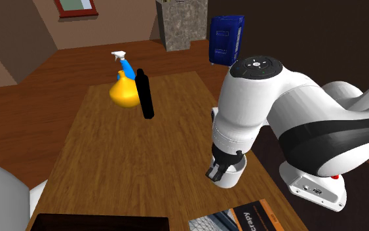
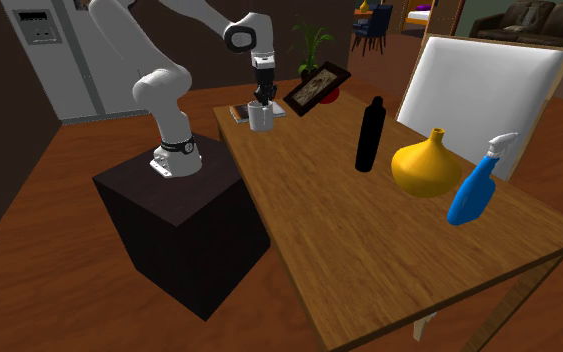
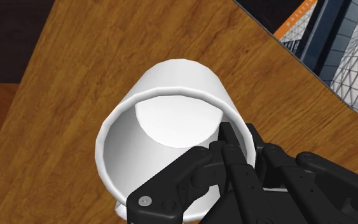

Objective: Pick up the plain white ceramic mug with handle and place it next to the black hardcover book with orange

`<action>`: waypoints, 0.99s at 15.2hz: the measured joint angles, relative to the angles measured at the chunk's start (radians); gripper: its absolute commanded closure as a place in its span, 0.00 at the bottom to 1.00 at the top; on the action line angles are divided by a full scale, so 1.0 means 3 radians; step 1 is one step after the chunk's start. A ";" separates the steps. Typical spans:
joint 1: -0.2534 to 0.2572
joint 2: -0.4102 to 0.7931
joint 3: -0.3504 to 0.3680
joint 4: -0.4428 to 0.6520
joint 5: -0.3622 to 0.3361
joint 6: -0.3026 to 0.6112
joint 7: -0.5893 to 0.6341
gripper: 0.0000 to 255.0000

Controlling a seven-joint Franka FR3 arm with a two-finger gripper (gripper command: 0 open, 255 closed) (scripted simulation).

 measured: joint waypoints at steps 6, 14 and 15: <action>0.0000 0.0000 0.0000 0.0000 0.0000 0.0001 0.0000 0.00; 0.0064 -0.0279 -0.0174 0.0229 -0.0033 -0.0499 -0.0022 0.00; 0.0064 -0.0284 -0.0180 0.0239 -0.0036 -0.0516 -0.0023 0.00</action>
